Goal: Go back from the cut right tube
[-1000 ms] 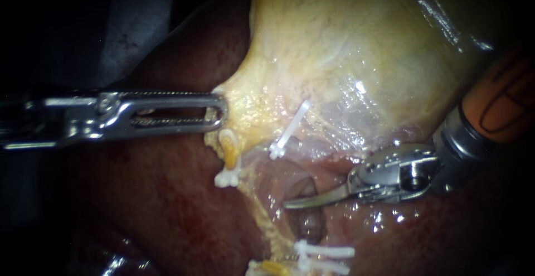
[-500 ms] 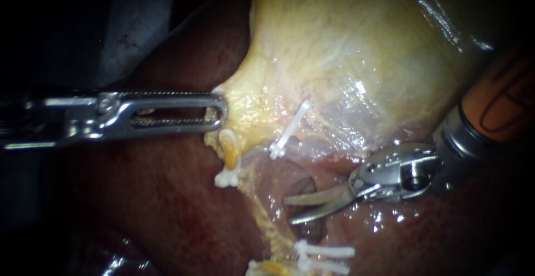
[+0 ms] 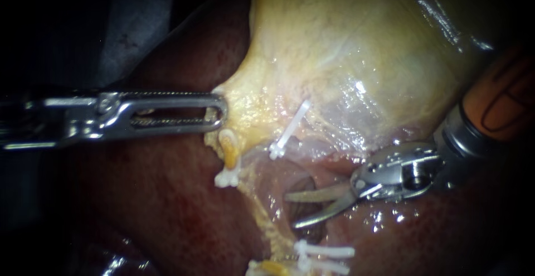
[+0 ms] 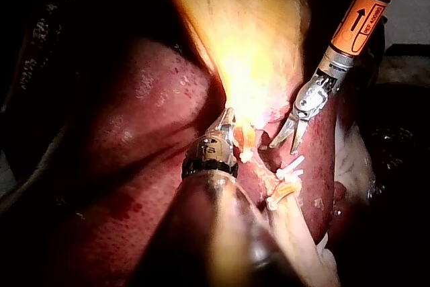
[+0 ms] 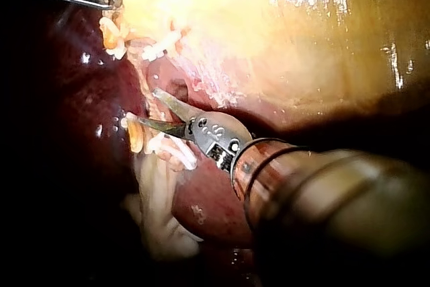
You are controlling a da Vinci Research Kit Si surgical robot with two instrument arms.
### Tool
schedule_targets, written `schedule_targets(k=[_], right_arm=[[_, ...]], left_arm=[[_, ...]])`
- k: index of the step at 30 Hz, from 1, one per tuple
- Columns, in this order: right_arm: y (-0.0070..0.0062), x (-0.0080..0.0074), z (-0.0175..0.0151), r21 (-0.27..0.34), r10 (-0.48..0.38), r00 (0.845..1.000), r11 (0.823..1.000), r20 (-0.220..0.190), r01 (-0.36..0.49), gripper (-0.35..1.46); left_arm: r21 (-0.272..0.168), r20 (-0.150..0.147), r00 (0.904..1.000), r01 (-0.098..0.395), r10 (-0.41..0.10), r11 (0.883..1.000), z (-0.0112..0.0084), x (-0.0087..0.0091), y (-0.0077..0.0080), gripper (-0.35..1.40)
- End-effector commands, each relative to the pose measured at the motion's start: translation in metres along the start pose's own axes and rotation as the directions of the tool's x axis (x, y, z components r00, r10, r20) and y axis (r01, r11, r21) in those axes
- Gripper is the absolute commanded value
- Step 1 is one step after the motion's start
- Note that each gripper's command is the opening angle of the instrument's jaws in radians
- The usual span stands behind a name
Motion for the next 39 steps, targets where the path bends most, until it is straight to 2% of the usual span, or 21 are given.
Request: schedule_targets(k=[1,8,16,19,23,34,39], right_arm=[[-0.0001,0.0002,-0.0006,-0.006,0.002,1.0,1.0,-0.005,-0.002,0.51],[-0.0007,0.002,-0.0055,-0.038,-0.017,0.999,0.999,-0.05,0.015,0.51],[-0.0006,0.0046,-0.0116,-0.1,-0.057,0.994,0.994,-0.096,0.048,0.49],[-0.0004,0.0054,-0.0128,-0.119,-0.079,0.99,0.991,-0.114,0.066,0.49],[-0.0001,0.0063,-0.0136,-0.142,-0.102,0.986,0.986,-0.133,0.083,0.61],[0.0,0.0066,-0.0137,-0.151,-0.114,0.984,0.984,-0.139,0.093,0.61],[0.0,0.0065,-0.0137,-0.151,-0.114,0.984,0.984,-0.139,0.093,0.61]], left_arm=[[0.0,0.0,1.0,0.0,0.0,1.0,0.0,0.0,0.0,-0.35],[0.0,0.0,1.0,-0.001,0.001,1.0,0.0001,0.0001,0.0001,-0.35],[0.001,0.0,1.0,-0.002,0.002,1.0,0.0002,0.0003,0.0001,-0.35],[0.0,0.0,1.0,-0.002,0.002,1.0,0.0003,0.0003,0.0001,-0.35],[0.0,0.0,1.0,-0.002,0.002,1.0,0.0003,0.0004,0.0001,-0.35],[0.0,0.0,1.0,-0.002,0.002,1.0,0.0003,0.0004,0.0001,-0.35],[0.003,-0.001,1.0,-0.005,0.005,1.0,0.0008,0.001,0.0001,-0.35]])
